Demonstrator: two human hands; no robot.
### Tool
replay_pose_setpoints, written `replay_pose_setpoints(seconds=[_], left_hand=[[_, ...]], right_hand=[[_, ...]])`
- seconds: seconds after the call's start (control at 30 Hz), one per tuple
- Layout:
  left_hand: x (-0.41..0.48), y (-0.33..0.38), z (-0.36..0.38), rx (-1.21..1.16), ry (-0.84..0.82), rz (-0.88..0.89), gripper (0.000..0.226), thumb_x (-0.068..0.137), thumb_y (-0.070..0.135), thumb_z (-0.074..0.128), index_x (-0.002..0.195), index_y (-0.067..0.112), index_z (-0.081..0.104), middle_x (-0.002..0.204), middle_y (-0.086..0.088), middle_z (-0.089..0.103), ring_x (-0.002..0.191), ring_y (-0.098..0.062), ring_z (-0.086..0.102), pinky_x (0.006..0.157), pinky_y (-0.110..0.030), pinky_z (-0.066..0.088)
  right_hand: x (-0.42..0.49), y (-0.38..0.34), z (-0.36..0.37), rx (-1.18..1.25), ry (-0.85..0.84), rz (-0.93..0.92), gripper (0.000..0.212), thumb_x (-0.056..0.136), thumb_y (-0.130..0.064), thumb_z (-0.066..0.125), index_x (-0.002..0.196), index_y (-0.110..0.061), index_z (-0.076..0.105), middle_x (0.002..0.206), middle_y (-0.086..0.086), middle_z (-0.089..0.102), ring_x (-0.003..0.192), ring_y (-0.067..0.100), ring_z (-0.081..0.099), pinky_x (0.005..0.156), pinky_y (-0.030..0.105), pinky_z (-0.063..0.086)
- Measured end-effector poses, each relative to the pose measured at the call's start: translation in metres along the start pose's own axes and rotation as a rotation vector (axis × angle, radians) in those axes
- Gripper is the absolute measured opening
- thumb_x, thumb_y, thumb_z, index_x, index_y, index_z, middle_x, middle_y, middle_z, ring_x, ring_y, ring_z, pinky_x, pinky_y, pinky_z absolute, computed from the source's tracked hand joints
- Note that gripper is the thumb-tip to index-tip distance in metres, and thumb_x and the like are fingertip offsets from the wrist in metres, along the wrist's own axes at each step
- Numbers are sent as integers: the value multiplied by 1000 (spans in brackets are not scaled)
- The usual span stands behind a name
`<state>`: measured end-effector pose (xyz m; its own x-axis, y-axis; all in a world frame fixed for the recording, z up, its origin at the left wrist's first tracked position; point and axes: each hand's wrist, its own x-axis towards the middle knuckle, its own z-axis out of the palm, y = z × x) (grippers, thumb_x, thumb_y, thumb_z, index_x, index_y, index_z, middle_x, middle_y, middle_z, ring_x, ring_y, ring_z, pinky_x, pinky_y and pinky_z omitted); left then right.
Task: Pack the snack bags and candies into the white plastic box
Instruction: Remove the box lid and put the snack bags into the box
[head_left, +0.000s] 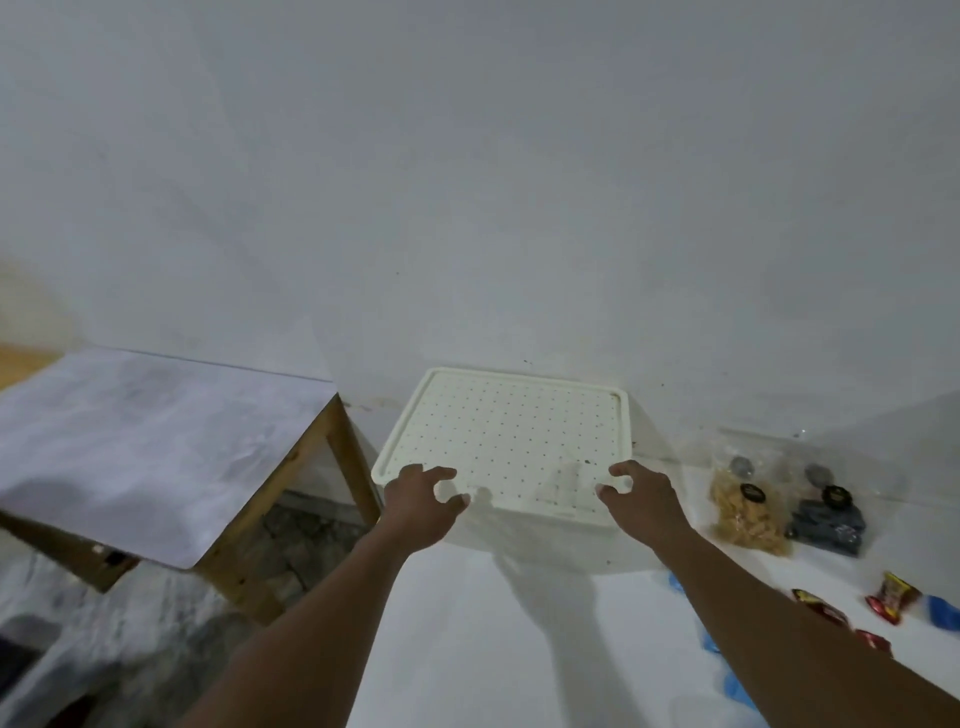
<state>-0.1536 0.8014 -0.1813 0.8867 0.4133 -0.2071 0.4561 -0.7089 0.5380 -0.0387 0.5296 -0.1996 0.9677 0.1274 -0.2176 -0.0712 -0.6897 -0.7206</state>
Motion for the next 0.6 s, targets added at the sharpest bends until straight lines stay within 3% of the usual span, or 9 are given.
replay_pose_setpoints(seconds=[0.13, 0.23, 0.37, 0.47, 0.6], left_hand=[[50, -28, -13, 95, -12, -28, 66, 78, 73, 55, 138, 47, 47, 164, -7, 20, 152, -37, 10, 119, -57, 15], [80, -46, -16, 106, -35, -62, 73, 78, 69, 62, 143, 46, 40, 165, -10, 8, 148, -44, 16, 117, -61, 23], [110, -65, -12, -34, -73, -81, 80, 74, 61, 73, 144, 39, 41, 149, -12, 31, 130, -38, 44, 107, -51, 45], [118, -71, -11, -122, -17, -71, 79, 74, 53, 79, 143, 33, 44, 137, -9, 36, 124, -32, 45, 106, -45, 45], [114, -73, -15, -185, 50, -11, 80, 74, 52, 80, 143, 29, 45, 140, -8, 34, 129, -31, 40, 110, -44, 41]], right_hand=[[28, -4, 20, 29, 4, 40, 43, 86, -39, 68, 123, -20, 59, 134, 10, 56, 117, 26, 58, 88, 30, 43], [39, -7, 35, 35, 48, 82, 46, 81, -40, 72, 121, -20, 61, 134, 14, 53, 117, 30, 58, 99, 37, 46], [47, -7, 51, 19, 136, 133, 47, 81, -35, 74, 123, -24, 59, 134, 16, 44, 121, 33, 53, 101, 40, 45], [50, -6, 56, 4, 193, 134, 50, 80, -31, 75, 127, -27, 58, 134, 17, 43, 127, 34, 47, 104, 41, 42], [42, -11, 56, -46, 310, 118, 46, 78, -36, 76, 122, -33, 62, 131, 13, 52, 127, 31, 46, 102, 44, 43]])
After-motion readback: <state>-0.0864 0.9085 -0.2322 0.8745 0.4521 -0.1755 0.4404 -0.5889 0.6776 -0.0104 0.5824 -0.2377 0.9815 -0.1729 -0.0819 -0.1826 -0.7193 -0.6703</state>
